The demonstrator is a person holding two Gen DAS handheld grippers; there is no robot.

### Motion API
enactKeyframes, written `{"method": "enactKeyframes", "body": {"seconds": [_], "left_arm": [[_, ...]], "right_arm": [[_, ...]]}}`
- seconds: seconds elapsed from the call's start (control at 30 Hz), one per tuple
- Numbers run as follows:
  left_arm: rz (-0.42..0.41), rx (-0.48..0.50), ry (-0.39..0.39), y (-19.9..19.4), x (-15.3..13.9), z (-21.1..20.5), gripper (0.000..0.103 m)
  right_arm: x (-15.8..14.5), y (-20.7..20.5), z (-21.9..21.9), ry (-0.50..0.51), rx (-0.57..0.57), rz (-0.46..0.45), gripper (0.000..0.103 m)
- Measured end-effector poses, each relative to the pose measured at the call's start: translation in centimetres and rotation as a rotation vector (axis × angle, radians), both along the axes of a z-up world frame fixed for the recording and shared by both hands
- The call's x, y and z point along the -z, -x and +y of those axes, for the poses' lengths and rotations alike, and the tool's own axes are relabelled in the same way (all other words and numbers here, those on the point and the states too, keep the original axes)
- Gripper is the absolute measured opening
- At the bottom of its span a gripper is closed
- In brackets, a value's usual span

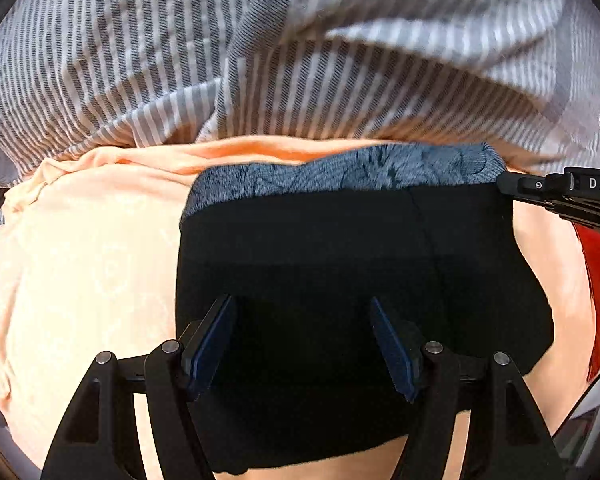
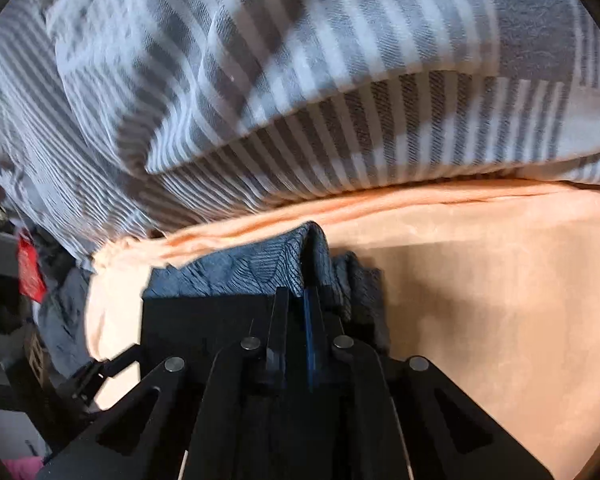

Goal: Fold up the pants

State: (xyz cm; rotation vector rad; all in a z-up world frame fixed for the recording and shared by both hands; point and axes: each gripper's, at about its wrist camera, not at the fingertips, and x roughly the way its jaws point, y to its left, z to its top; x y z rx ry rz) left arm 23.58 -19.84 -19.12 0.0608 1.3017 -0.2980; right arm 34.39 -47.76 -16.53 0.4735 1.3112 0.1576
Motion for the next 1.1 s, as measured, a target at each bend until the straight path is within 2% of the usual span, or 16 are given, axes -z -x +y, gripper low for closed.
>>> {"method": "enactKeyframes", "body": {"seconds": [0.2,0.4,0.53,0.67,0.73,0.8,0.87,0.97,1.1], "left_arm": [[0.035,0.072,-0.011,0.9,1.8,-1.0,0.07],[0.027,0.08,-0.017,1.7,2.9,-1.7,0.07],[0.02,0.079,-0.015,1.9,3.1,-1.9,0.07],[0.009,0.075,-0.013,2.1,3.4,-2.1,0.07],[0.006,0.07,-0.015,2.2,3.4,-2.1,0.07],[0.009,0.064,-0.016,2.1,3.6,-2.2,0.07],[0.014,0.061,-0.017,2.2,3.6,-2.2,0.071],[0.022,0.066,-0.016,2.3,3.8,-2.4,0.071],[0.014,0.077,-0.027,2.7,3.3,-2.3,0.071]], "right_arm": [[1.3,2.0,-1.7,-0.024,0.059,0.061,0.004],[2.0,2.9,-1.3,-0.003,0.068,0.082,0.004],[1.9,4.4,-1.4,0.075,0.087,0.138,0.004],[-1.2,6.5,-0.8,0.063,0.084,0.063,0.005],[-2.8,7.5,0.1,0.019,0.077,0.015,0.005],[-3.4,8.0,1.4,-0.006,0.044,0.008,0.005],[-2.9,8.5,2.7,-0.006,0.013,0.029,0.005],[-0.4,9.5,3.8,0.036,-0.016,0.112,0.005],[0.5,11.0,3.6,0.037,0.0,0.091,0.004]]}}
